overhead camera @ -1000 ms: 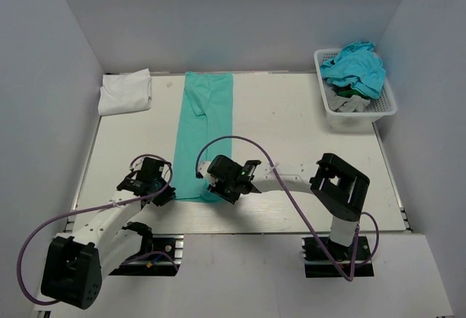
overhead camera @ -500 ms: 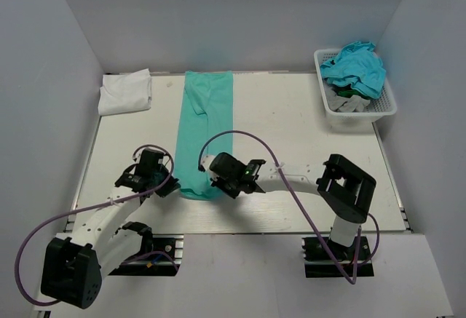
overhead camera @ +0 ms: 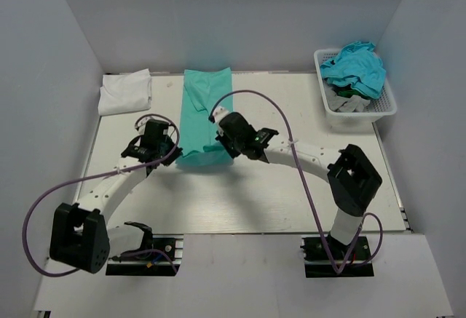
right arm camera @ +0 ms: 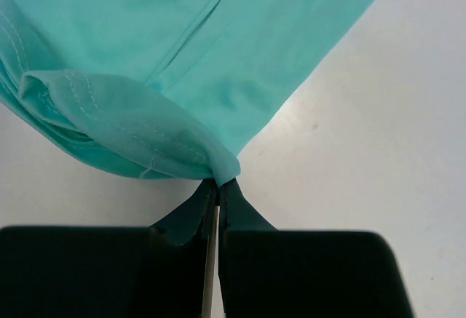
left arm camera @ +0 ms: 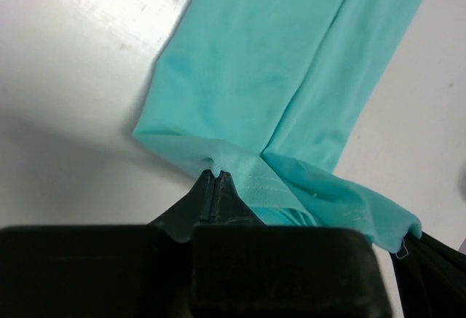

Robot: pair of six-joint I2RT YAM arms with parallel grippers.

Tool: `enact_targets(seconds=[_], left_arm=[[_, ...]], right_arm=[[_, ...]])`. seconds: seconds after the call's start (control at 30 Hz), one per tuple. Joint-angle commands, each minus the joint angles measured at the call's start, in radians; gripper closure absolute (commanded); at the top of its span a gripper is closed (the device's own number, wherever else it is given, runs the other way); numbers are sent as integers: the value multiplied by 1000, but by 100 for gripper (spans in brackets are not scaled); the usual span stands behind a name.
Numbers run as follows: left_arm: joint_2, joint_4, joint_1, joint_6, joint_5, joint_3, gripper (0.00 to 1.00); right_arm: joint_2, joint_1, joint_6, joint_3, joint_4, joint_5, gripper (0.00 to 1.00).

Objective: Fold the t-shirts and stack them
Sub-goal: Fold the folded rectangular tshirt in 1/3 of the way

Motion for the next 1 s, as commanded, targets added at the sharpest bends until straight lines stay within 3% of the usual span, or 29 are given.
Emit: enact_targets(seconds=[0.0, 0.37, 0.97], left_arm=[[37, 55, 12, 37, -83, 107, 100], [206, 159, 45, 114, -168, 308, 100], [573, 283, 103, 181, -39, 570, 100]], right_arm=[[25, -46, -17, 88, 21, 25, 100], [144, -141, -101, 289, 36, -47, 100], [410, -258, -135, 559, 22, -76, 100]])
